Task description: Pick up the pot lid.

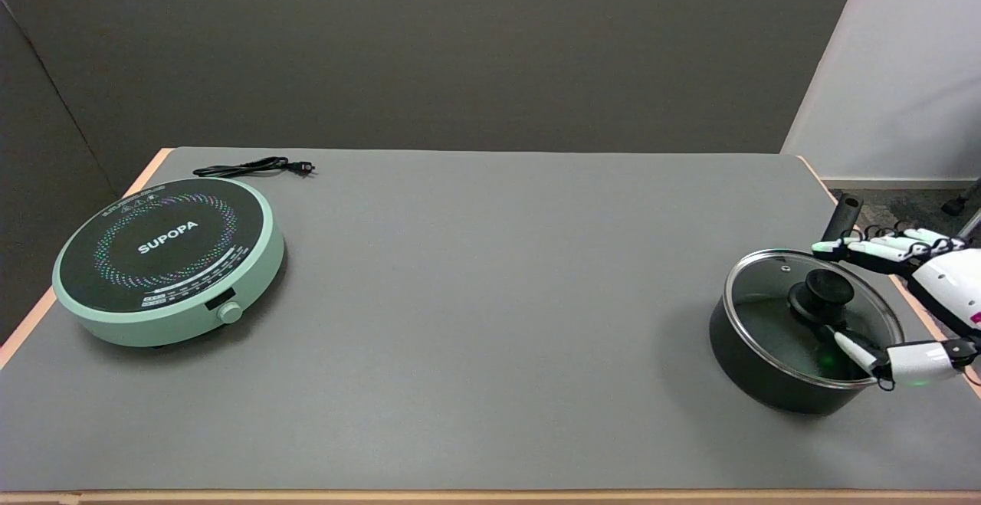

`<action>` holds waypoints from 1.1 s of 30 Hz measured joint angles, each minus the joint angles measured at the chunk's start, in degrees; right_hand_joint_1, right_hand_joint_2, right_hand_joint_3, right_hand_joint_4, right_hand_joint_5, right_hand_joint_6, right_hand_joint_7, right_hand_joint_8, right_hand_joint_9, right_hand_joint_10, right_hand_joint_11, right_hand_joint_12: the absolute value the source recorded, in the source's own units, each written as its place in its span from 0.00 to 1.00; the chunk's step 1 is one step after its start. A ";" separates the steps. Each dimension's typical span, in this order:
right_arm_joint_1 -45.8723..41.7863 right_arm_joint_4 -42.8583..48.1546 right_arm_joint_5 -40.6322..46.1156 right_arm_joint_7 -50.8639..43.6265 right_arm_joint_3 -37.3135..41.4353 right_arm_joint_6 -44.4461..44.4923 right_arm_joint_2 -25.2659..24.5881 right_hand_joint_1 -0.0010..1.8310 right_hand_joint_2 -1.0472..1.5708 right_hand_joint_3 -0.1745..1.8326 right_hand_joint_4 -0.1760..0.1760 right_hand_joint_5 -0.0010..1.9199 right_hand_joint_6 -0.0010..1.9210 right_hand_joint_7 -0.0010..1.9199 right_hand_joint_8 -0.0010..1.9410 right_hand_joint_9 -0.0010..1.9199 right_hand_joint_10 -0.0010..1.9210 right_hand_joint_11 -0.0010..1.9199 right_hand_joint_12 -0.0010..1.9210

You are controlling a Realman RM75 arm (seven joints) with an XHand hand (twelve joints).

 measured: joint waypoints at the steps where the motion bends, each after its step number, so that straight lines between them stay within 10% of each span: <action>1: -0.31 0.30 0.00 -0.43 0.14 0.24 0.57 0.42 0.58 0.59 0.99 0.24 0.11 0.28 0.09 0.30 0.17 0.20 0.35; 33: -9.38 7.90 0.17 6.95 8.42 5.59 13.04 0.47 0.62 0.57 1.00 0.30 0.17 0.39 0.15 0.38 0.25 0.24 0.37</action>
